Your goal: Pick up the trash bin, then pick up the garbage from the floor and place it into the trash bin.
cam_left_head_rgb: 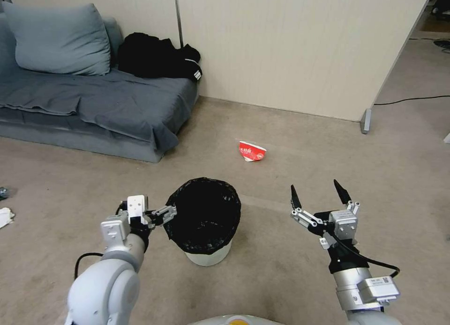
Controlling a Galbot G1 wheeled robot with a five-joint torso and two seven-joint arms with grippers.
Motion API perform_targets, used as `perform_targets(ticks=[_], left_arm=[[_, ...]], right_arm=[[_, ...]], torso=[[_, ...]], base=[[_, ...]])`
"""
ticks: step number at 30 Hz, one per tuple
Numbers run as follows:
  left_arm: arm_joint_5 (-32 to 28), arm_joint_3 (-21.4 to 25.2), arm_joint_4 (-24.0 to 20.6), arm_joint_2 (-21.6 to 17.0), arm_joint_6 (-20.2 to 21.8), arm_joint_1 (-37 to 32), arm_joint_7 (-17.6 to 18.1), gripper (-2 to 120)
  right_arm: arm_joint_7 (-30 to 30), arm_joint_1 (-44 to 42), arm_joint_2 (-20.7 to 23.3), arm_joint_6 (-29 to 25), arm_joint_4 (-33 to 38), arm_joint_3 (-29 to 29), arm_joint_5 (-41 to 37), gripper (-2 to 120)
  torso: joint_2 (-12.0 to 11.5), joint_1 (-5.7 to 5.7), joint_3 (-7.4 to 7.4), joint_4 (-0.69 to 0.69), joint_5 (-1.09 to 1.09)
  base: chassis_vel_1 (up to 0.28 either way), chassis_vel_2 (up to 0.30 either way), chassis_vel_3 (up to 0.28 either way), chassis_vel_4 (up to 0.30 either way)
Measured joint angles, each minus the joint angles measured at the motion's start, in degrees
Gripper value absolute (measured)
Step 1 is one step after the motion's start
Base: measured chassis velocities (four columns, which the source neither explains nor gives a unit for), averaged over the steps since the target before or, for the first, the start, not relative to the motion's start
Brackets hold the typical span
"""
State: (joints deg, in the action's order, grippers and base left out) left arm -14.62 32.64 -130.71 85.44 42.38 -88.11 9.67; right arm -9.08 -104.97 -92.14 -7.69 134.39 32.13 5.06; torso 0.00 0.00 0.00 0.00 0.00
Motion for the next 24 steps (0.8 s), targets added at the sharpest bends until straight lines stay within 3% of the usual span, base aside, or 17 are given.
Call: perform_targets(ticks=[17, 21, 24], left_arm=[[-1.0, 0.3, 11.5, 1.1, -0.6, 4.4, -0.1, 97], [-0.9, 0.3, 13.4, 1.4, -0.8, 4.9, 0.2, 87], [-0.9, 0.3, 14.8, 1.6, -0.9, 5.2, 0.4, 73]], right_arm=[[-0.7, -0.1, 0.0, -0.8, -0.9, -0.1, 0.6, 100], [-0.8, -0.1, 0.0, -0.8, -1.0, -0.1, 0.7, 100], [-0.8, -0.2, 0.0, -0.8, -1.0, -0.3, 0.7, 100]], torso=[[0.0, 0.00, 0.00, 0.00, 0.00], [0.0, 0.00, 0.00, 0.00, 0.01], [0.0, 0.00, 0.00, 0.00, 0.01]], base=[[0.000, 0.000, 0.000, 0.000], [0.000, 0.000, 0.000, 0.000], [0.000, 0.000, 0.000, 0.000]])
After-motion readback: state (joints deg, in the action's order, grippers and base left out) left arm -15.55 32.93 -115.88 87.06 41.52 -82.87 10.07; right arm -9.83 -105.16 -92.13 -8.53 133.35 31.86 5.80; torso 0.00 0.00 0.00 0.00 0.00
